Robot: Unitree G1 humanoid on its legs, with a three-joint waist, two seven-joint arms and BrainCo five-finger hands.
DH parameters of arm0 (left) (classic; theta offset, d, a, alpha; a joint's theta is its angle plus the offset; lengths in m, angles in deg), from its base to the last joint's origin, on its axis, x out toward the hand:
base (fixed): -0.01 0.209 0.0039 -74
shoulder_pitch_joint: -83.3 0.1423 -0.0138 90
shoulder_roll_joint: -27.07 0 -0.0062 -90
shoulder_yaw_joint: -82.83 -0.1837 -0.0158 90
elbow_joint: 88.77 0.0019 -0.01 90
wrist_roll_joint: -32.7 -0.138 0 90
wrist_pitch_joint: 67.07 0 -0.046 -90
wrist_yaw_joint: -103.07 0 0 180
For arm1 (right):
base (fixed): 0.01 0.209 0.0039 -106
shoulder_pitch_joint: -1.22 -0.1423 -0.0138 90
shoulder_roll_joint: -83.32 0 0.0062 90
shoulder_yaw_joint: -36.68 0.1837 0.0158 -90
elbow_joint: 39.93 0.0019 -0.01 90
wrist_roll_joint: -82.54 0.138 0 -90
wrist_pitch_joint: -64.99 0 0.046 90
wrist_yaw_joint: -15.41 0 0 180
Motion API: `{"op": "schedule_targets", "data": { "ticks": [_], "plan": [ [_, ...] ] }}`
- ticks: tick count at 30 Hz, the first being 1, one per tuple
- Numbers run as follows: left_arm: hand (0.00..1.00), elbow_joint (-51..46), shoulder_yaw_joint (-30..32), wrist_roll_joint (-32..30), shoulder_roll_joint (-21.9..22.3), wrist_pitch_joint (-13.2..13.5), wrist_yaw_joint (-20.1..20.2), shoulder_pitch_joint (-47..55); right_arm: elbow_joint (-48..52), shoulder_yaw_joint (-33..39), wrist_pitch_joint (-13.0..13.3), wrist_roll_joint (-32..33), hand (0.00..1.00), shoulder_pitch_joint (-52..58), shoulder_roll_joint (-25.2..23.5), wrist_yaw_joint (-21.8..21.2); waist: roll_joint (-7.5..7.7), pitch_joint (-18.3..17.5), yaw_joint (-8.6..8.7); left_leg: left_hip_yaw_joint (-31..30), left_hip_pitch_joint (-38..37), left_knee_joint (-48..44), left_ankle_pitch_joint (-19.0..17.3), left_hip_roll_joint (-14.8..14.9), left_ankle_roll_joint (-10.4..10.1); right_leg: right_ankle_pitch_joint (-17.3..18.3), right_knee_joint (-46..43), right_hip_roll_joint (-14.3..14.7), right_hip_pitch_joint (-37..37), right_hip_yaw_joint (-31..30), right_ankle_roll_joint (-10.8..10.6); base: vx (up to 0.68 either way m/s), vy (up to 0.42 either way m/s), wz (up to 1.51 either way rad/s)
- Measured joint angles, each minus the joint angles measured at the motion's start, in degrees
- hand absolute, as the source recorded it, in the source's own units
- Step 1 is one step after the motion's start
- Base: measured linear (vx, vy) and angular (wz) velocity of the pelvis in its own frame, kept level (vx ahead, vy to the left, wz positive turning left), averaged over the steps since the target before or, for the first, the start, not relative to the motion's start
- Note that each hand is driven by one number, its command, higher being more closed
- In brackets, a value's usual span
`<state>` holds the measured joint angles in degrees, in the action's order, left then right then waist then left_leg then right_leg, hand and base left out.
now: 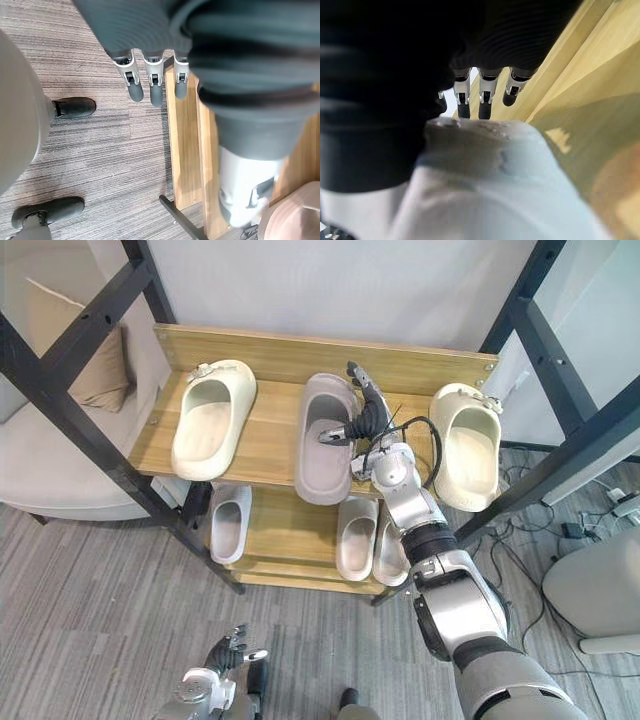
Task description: Organize the slippers on the shoe rack
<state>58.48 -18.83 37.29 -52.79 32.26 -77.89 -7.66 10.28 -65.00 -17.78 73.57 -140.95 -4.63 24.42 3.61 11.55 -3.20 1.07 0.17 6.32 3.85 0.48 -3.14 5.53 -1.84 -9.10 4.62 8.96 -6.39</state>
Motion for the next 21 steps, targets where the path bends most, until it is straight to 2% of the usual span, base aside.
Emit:
{"op": "schedule_targets", "data": {
  "ticks": [2,11,21],
  "plan": [
    [0.0,-0.2,0.0,0.1,-0.1,0.0,0.0,-0.3,-0.3,0.0,0.0,0.0,1.0,-1.2,0.0,0.0,-0.07,1.0,-0.01,-0.1,0.1,0.0,0.1,0.0,0.0,0.0,0.0,0.0,0.0,0.0,0.0,-0.06,-0.004,0.03],
    [0.0,-0.3,0.7,1.3,-0.1,0.0,-0.1,-0.5,-2.9,1.0,0.1,0.7,1.0,-4.6,0.7,1.1,0.07,1.1,-0.1,-1.5,1.6,0.0,0.4,-0.1,0.1,0.0,0.1,0.0,-0.8,1.4,-0.1,-0.01,-0.003,0.08],
    [0.0,-0.7,1.3,1.8,-0.1,0.0,-0.1,-0.6,0.4,2.4,0.9,5.4,1.0,-2.6,1.0,1.1,0.53,1.8,-0.11,-0.8,1.5,0.0,0.7,0.0,0.0,0.0,0.1,0.0,-0.6,1.2,-0.1,0.0,-0.001,0.01]
  ]
}}
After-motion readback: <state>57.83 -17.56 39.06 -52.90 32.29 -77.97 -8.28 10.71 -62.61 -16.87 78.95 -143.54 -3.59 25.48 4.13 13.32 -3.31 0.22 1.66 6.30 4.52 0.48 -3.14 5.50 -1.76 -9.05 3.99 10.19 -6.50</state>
